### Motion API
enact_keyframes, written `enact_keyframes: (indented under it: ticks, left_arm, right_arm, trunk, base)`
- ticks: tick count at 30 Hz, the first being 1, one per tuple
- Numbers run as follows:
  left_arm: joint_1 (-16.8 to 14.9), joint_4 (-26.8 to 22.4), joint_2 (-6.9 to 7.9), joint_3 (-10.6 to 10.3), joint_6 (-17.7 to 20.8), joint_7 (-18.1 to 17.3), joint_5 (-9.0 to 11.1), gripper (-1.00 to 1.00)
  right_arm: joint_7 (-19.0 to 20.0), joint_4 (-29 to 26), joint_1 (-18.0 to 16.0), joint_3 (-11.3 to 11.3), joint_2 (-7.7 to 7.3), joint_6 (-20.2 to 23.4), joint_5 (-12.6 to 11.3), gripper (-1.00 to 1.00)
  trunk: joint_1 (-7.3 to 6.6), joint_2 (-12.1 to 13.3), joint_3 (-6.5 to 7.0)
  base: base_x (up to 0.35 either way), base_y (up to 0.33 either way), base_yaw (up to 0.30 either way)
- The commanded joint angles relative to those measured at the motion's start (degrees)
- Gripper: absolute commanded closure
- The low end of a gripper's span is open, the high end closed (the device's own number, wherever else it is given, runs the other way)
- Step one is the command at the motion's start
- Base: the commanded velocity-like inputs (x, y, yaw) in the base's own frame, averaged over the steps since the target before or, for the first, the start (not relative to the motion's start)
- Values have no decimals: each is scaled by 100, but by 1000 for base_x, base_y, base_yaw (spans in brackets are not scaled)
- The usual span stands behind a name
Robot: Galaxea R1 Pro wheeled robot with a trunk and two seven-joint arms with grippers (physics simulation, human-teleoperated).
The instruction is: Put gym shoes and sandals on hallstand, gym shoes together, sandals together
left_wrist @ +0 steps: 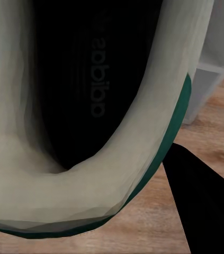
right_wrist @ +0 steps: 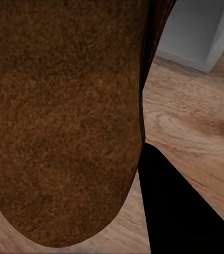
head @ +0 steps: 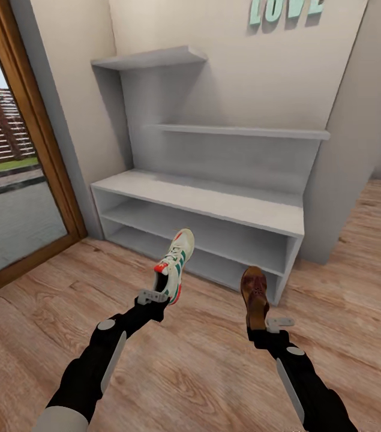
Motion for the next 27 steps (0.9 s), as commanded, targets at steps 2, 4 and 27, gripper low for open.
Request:
enact_keyframes:
  ticks: [2,4,27]
  left_arm:
    - [-1,-9,-2,8,29,-27,-19,100]
    - [-1,-9,-2,8,29,-27,-18,100]
    - [-1,-9,-2,8,29,-27,-18,100]
  right_arm:
    - [-14,-8,-3,0,0,39,-18,100]
    - [-13,-10,-3,0,0,39,-18,100]
    - [-15,-3,-3,0,0,39,-1,100]
  trunk:
    - [0,-2,-5]
    - [0,-2,-5]
    - [0,-2,-5]
  base:
    - [81,290,-300]
    - [33,303,-300]
    - [2,60,-300]
